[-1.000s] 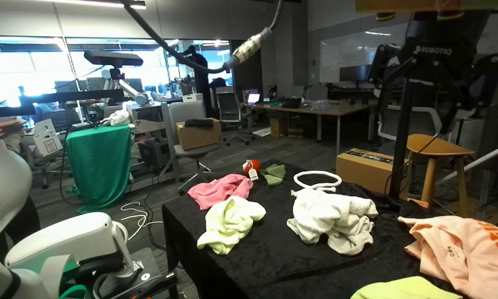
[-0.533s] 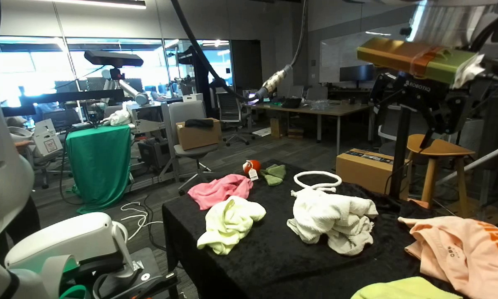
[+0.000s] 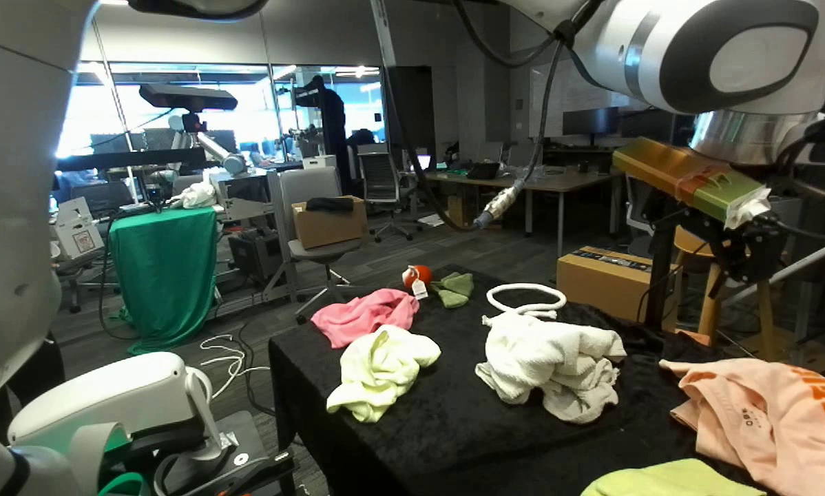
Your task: Pile the t-shirts, towels, rope and radish together
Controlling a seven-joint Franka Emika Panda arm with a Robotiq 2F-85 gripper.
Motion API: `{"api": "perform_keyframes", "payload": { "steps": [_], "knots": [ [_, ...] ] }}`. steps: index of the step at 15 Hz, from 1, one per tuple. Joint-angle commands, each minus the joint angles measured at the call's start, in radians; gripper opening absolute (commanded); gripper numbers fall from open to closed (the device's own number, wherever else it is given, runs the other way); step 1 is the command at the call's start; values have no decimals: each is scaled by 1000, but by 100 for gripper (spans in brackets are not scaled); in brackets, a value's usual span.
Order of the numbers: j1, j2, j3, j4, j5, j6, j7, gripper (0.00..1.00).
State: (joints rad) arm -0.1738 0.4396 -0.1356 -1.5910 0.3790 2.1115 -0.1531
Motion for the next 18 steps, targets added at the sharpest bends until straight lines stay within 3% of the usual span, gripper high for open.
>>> {"api": "perform_keyframes", "payload": {
  "steps": [1, 13, 18],
  "knots": [
    [-29, 91, 33, 93, 0, 17, 72, 100],
    [-10, 239, 14, 81, -100, 253, 276, 100],
    [-6, 299, 11, 101, -144, 268, 324, 100]
  ]
}}
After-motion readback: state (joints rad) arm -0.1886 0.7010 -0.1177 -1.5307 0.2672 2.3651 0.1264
